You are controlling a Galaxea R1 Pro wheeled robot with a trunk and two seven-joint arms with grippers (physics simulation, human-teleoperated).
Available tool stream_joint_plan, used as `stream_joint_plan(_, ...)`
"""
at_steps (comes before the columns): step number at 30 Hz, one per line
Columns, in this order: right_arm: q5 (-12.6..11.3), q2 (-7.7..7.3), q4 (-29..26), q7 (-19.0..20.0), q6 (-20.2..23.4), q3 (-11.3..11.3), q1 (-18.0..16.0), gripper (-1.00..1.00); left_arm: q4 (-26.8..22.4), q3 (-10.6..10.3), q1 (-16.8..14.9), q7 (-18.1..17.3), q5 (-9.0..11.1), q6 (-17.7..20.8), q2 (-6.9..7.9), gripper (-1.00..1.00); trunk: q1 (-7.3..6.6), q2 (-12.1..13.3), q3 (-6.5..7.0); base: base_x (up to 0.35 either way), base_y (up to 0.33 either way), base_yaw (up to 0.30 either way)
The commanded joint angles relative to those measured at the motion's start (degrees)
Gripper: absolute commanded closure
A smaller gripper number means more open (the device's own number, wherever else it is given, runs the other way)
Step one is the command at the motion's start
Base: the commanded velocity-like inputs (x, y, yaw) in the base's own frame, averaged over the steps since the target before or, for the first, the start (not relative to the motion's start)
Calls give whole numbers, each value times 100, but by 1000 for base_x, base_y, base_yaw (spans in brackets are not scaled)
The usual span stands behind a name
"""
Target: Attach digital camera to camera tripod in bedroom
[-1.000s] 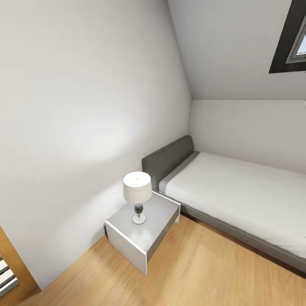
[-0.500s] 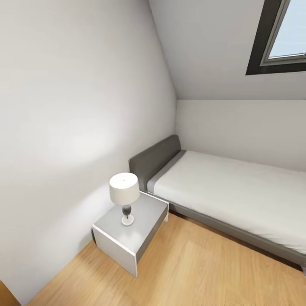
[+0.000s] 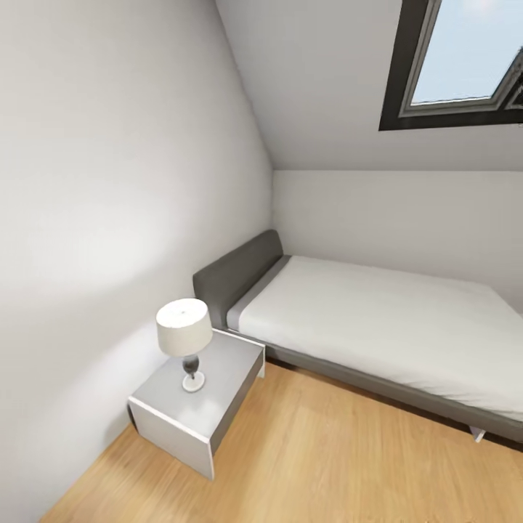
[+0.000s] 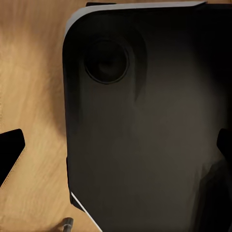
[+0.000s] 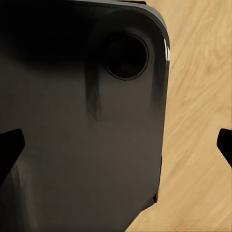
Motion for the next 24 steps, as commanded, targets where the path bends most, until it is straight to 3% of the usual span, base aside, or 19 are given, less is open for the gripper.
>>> stream_joint_plan(1, 1, 0, 1, -2, -10, 4, -1, -100, -9, 5, 4, -1, 10, -9, 0, -100, 0, -2, -3, 0, 0, -289)
stream_joint_plan(24, -34, -20, 1, 60, 22, -13, -1, -100, -22, 4, 2, -1, 18, -10, 8, -100, 0, -2, -3, 0, 0, -293)
